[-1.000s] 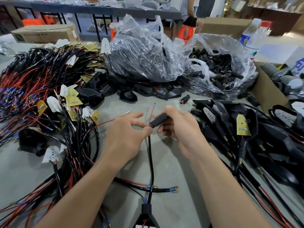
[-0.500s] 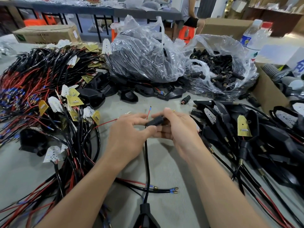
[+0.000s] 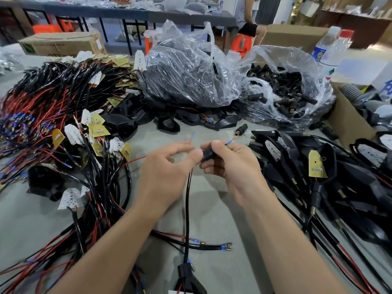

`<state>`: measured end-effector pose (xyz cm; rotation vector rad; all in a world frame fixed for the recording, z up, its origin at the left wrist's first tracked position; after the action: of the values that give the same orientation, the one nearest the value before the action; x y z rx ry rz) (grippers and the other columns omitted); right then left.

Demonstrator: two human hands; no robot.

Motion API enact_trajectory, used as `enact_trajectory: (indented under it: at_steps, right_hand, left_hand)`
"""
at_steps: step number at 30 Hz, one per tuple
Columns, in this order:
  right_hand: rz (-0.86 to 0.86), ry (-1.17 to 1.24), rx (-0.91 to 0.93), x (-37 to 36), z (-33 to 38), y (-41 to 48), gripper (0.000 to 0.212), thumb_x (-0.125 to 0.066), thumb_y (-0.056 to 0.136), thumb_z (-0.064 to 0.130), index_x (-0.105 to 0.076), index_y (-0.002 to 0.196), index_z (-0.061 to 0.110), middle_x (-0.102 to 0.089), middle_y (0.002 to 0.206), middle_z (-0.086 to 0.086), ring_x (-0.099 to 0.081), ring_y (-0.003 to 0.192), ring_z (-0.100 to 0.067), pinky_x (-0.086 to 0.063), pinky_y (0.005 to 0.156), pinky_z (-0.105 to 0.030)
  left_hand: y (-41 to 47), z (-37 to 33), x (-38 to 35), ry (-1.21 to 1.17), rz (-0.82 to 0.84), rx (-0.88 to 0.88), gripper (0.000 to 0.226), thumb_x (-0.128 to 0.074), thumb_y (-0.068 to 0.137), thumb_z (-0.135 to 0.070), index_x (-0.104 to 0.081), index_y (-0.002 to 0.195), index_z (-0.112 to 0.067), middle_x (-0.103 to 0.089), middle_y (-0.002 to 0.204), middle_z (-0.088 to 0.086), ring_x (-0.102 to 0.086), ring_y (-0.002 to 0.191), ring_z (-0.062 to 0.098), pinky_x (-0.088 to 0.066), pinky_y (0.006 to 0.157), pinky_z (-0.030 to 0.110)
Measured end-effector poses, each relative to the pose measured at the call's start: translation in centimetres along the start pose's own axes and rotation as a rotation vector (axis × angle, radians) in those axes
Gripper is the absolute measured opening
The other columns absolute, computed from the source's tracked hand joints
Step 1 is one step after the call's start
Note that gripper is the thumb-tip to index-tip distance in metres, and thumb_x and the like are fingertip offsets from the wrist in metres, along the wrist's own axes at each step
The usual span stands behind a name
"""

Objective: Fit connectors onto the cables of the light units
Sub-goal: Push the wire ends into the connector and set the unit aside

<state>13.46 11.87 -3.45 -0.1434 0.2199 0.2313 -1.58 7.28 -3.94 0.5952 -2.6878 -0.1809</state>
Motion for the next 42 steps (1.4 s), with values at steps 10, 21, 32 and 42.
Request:
enact_trajectory:
  at_steps: [10,21,32,42]
  right_hand:
    - [0.174,-0.182,0.0,-0.8,-0.4,-0.7,0.034,-0.047,0.107,0.016,-0.072,0.091,-0.001,-0.066,0.075,-0.028,-0.051,0.046,-0.018,-0.039,0.042,-0.022]
    - [-0.277,0.141,0.091,1.1,-0.7,0.5,0.03,-0.048,0.107,0.016,-0.069,0.089,0.004,-0.074,0.078,-0.016,-0.057,0.046,-0.015,-0.043,0.044,-0.022]
    - [-0.183,0.095,0.128,0.3,-0.5,0.4,0.026,-0.049,0.106,0.013,-0.071,0.093,0.005,-0.075,0.078,-0.009,-0.059,0.05,-0.016,-0.049,0.049,-0.023]
    - [-0.107,0.111,0.1,0.0,-0.3,0.2,0.026,-0.049,0.106,0.01,-0.072,0.095,0.004,-0.075,0.083,-0.01,-0.061,0.052,-0.016,-0.054,0.053,-0.023]
  left_hand:
    - [0.8,1.0,0.3,-0.56,0.148,0.388,0.015,-0.069,0.092,-0.005,-0.079,0.087,-0.015,-0.078,0.081,0.008,-0.072,0.064,0.012,-0.057,0.059,0.019]
    - [0.1,-0.6,0.7,0.316,0.02,-0.208,0.026,-0.073,0.088,-0.024,-0.077,0.095,-0.049,-0.069,0.082,-0.027,-0.062,0.094,0.0,-0.049,0.085,0.023]
    - [-0.1,-0.6,0.9,0.474,-0.054,-0.196,0.012,-0.073,0.087,-0.036,-0.08,0.091,-0.045,-0.059,0.087,-0.011,-0.054,0.079,0.009,-0.039,0.071,0.03]
    - [-0.1,0.1,0.8,0.115,0.068,-0.053,0.03,-0.082,0.082,-0.015,-0.073,0.085,-0.043,-0.072,0.063,-0.02,-0.07,0.064,0.004,-0.05,0.063,0.01]
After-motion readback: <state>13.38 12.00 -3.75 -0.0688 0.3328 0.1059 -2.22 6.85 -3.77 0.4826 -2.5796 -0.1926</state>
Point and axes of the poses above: each hand's wrist, its own y-axis towards the middle knuckle, its own x-axis out of the back of the hand, z = x × y, the point moved 4 cm from there along y, towards the middle knuckle
